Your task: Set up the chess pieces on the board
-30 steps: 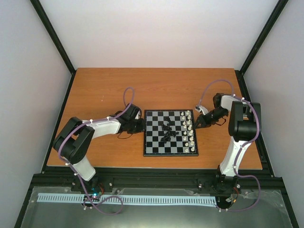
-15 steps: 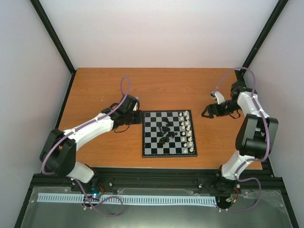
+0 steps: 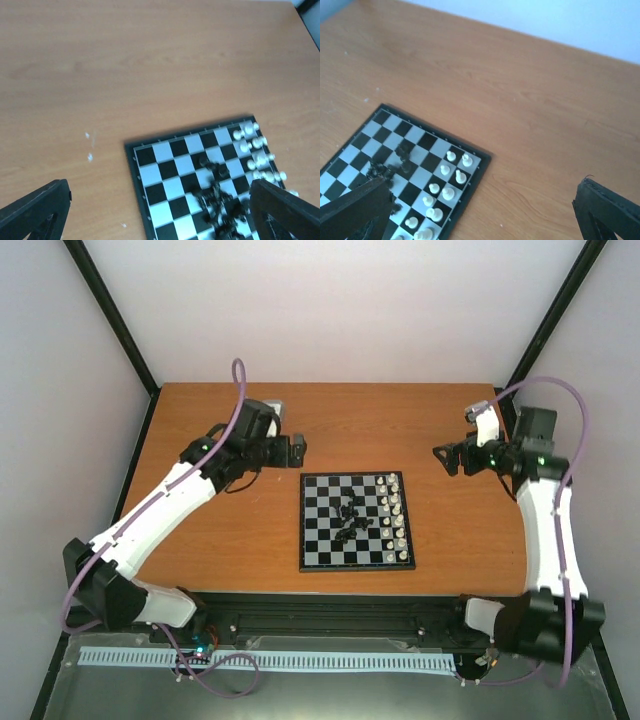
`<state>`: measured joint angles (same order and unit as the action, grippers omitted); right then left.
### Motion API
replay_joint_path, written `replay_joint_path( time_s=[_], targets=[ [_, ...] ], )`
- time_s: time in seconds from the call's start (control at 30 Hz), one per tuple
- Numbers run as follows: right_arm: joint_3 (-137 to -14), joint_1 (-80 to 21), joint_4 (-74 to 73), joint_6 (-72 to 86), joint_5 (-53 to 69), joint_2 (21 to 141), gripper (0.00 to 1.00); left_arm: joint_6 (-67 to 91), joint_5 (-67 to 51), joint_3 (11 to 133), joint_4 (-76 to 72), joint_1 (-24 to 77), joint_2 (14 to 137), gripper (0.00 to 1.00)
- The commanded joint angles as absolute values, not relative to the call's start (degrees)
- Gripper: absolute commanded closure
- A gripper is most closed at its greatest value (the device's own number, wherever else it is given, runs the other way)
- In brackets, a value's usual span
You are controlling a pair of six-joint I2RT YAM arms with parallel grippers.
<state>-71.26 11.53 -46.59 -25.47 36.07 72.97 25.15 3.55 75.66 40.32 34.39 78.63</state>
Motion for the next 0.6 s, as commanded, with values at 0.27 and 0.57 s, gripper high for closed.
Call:
replay_joint_path(
  time_s=[0.27,0.57],
  targets=[
    [-58.9,10.9,-29.8,-23.5,54.3,64.9,0.00,18.7,18.4,66.4,33.8,34.0,72.1,0.00],
    [-62.6,10.7,-38.9,-28.6,48.0,70.9,0.00,22.9,22.9,62.2,30.0,33.9,69.4,0.00]
  ],
)
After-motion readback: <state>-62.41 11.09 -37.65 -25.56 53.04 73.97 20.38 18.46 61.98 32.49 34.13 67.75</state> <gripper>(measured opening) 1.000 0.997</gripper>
